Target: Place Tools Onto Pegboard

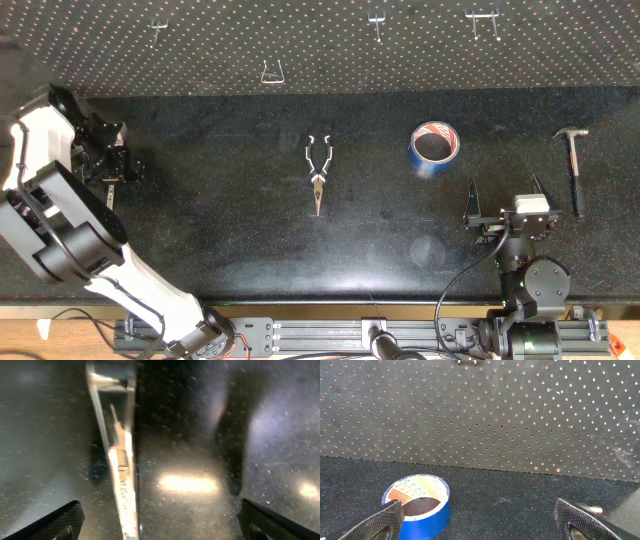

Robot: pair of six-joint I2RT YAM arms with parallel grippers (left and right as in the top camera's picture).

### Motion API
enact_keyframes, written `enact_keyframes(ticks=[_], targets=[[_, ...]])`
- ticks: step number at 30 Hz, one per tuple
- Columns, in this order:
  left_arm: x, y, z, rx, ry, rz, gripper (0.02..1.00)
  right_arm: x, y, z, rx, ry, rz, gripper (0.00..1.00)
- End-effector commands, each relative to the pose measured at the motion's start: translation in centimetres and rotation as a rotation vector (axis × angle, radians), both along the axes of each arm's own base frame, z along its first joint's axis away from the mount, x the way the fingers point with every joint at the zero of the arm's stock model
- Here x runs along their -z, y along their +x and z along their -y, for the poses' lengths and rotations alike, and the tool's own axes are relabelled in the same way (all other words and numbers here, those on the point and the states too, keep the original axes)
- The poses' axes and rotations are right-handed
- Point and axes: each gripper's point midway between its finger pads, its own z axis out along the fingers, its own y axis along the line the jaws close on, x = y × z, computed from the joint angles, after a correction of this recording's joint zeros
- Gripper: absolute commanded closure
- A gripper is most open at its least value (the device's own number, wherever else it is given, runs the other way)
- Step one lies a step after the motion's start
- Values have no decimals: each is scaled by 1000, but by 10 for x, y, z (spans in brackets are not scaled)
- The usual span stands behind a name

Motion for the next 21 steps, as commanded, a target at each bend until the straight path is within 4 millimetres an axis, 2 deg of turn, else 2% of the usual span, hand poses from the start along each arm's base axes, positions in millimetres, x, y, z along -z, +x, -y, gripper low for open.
enact_keyframes(ticks=[1,14,21], targets=[[-7,14,-9,-36,12,79,23,1,0,-1,-4,-14,1,25],[-7,29,1,53,-60,156,23,1,0,-1,-4,-14,1,25],[-6,24,-9,72,-77,175,23,1,0,-1,-4,-14,1,25]])
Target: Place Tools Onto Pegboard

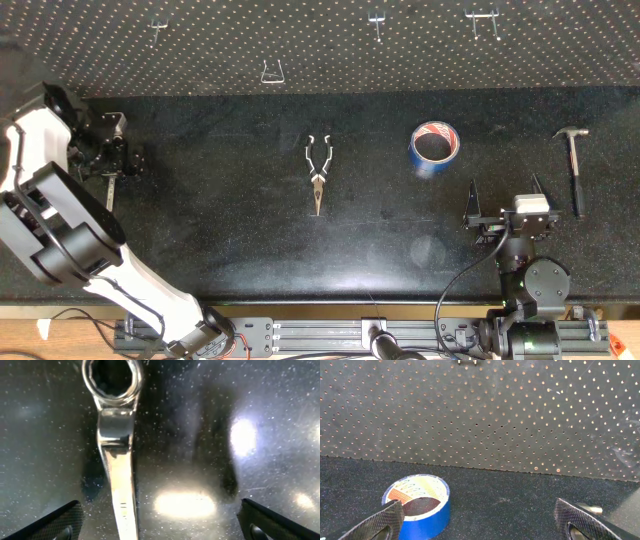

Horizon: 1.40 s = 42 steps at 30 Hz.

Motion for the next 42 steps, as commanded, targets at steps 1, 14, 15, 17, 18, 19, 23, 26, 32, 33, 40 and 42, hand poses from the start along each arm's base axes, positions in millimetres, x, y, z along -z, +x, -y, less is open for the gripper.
enact_keyframes(ticks=[1,14,15,17,18,19,23,26,32,33,40,42], targets=[[-8,2,-11,16,-16,55,38,1,0,-1,-4,-14,1,25],[-1,-1,-12,41,-17,44,454,1,0,-1,-4,-14,1,25],[0,-2,-13,40,-15,38,454,1,0,-1,-4,-14,1,25],[3,-4,-14,40,-9,24,457,1,0,-1,-4,-14,1,25],[5,-6,-16,43,0,9,467,1,0,-1,-4,-14,1,25],[7,-7,-18,44,7,1,487,1,0,-1,-4,-14,1,25],[9,-7,-18,44,8,-6,560,1,0,-1,-4,-14,1,25],[14,-8,-18,44,2,-15,555,1,0,-1,-4,-14,1,25],[17,-7,-19,44,3,-15,700,1,0,-1,-4,-14,1,25],[17,-7,-19,44,3,-15,735,1,0,-1,-4,-14,1,25],[17,-6,-19,43,3,-10,923,1,0,-1,-4,-14,1,25],[17,-6,-19,35,1,-11,987,1,0,-1,-4,-14,1,25]])
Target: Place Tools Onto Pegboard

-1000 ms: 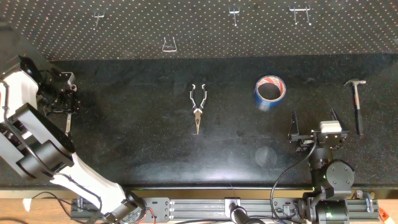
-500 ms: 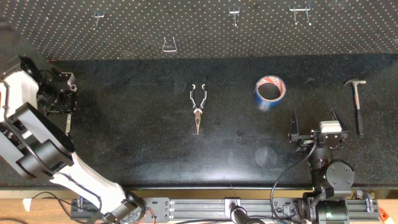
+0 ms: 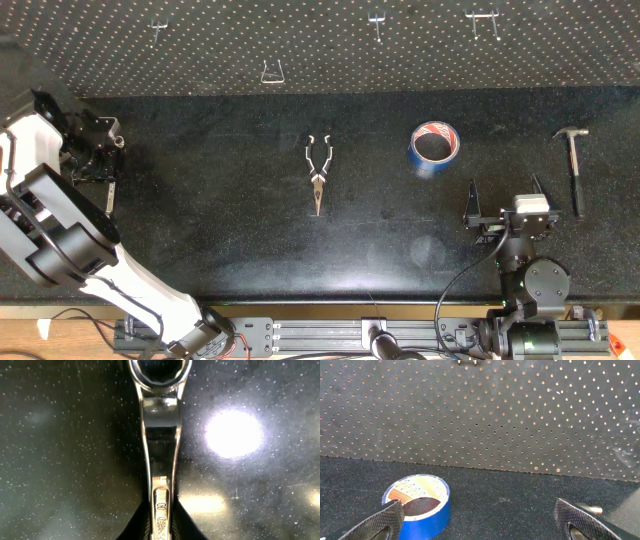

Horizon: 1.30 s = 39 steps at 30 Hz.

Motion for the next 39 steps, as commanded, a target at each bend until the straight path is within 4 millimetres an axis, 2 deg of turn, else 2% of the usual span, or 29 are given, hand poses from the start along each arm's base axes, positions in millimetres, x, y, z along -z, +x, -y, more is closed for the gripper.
enact_keyframes(ticks=[1,4,7,8,11,14,15,17,19,20,21,23,26,28,29,30,32,36,39], targets=[[10,-3,2,-13,-27,-25,987,1,0,-1,-4,-14,1,25],[-2,-7,5,-13,-31,-27,989,1,0,-1,-4,-14,1,25],[-39,1,4,-11,16,60,989,1,0,-1,-4,-14,1,25],[-68,6,4,-8,48,134,989,1,0,-1,-4,-14,1,25],[-126,8,5,-3,132,265,987,1,0,-1,-4,-14,1,25],[-201,-1,13,4,258,429,989,1,0,-1,-4,-14,1,25],[-233,-10,23,12,307,496,989,1,0,-1,-4,-14,1,25],[-270,-23,43,36,345,589,987,1,0,-1,-4,-14,1,25],[-295,-28,65,29,336,678,987,1,0,-1,-4,-14,1,25],[-304,-30,81,-30,278,732,987,1,0,-1,-4,-14,1,25],[-307,-30,92,-56,228,756,987,1,0,-1,-4,-14,1,25],[-310,-24,126,-120,61,797,987,1,0,-1,-4,-14,1,25],[-310,-4,150,-139,-29,840,987,1,0,-1,-4,-14,1,25],[-303,15,168,-77,-53,892,987,1,0,-1,-4,-14,1,25],[-289,25,178,-37,-55,909,987,1,0,-1,-4,-14,1,25],[-265,33,180,-34,-5,913,989,1,0,-1,-4,-14,1,25],[-235,37,162,-108,103,959,987,1,0,-1,-4,-14,1,25],[-211,40,159,-114,132,971,989,1,0,-1,-4,-14,1,25],[-203,46,153,-125,161,1002,987,1,0,-1,-4,-14,1,25]])
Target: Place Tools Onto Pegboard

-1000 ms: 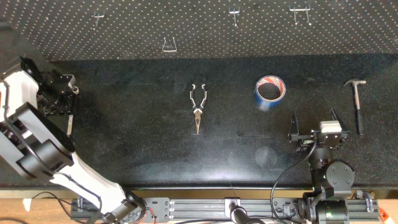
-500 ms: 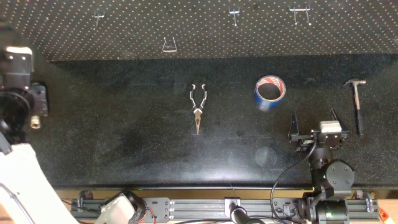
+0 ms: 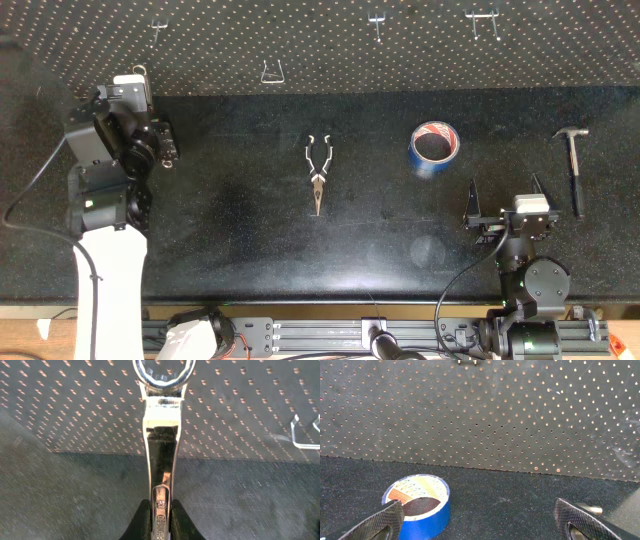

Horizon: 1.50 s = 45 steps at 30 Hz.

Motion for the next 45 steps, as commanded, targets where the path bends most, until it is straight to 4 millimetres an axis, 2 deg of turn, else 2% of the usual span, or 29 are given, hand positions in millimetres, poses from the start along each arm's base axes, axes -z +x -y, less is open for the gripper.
enact_keyframes(ticks=[1,7,11,13,20,26,31,39,40,42,43,44,45], targets=[[-4,6,-10,-54,36,72,987,1,0,-1,-4,-13,1,25],[-4,28,-8,-22,36,118,991,1,0,-1,-4,-13,1,25],[9,39,25,83,34,93,989,1,0,-1,-4,-13,1,25],[11,41,31,99,52,85,987,1,0,-1,-4,-13,1,25],[8,39,1,-84,92,94,987,1,0,-1,-4,-13,1,25],[13,41,1,-83,90,83,989,1,0,-1,-4,-13,1,25],[16,51,0,-83,93,99,989,1,0,-1,-4,-13,1,25],[32,65,-2,-83,92,93,989,1,0,-1,-4,-13,1,25],[32,69,-3,-84,93,105,961,1,0,-1,-4,-13,1,25],[34,77,-7,-90,96,128,741,1,0,-1,-4,-13,1,25],[34,78,-9,-94,96,130,560,1,0,-1,-4,-13,1,25],[34,78,-10,-99,97,131,209,1,0,-1,-4,-13,1,25],[29,74,-10,-99,98,133,23,1,0,-1,-4,-13,1,25]])
